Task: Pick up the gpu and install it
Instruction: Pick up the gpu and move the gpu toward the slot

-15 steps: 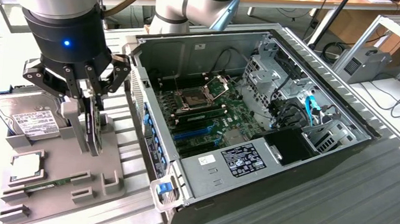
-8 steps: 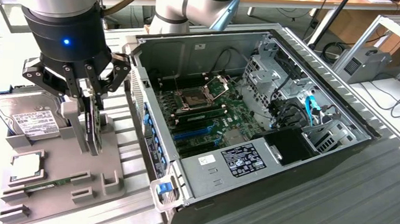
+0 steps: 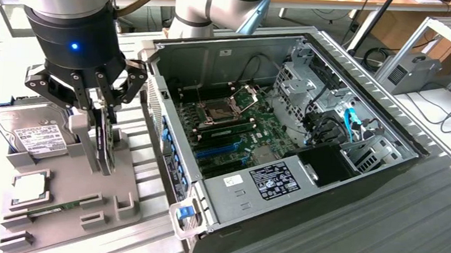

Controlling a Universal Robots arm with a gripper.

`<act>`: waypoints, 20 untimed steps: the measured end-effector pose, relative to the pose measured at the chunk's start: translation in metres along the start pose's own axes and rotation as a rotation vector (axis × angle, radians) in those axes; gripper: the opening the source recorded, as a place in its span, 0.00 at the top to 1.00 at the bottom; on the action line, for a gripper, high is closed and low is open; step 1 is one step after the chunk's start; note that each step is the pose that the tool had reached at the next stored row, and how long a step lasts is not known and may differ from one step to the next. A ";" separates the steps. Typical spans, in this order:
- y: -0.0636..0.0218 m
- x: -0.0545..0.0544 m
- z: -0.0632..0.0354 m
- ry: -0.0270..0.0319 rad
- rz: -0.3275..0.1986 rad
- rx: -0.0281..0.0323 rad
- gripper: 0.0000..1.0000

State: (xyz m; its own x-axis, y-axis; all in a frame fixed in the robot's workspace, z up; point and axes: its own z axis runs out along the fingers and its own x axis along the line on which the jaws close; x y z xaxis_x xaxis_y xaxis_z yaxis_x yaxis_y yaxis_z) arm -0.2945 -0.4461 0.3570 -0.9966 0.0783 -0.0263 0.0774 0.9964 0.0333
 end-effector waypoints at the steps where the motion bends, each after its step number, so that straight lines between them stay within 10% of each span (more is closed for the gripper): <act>1: 0.0000 0.000 -0.0002 -0.0001 0.000 -0.0001 0.71; 20: 0.0008 -0.001 -0.0230 -0.0001 0.000 -0.0009 0.71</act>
State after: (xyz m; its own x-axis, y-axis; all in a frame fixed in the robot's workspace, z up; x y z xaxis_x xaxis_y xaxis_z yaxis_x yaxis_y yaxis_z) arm -0.2944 -0.4461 0.3800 -0.9966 0.0783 -0.0263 0.0774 0.9964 0.0343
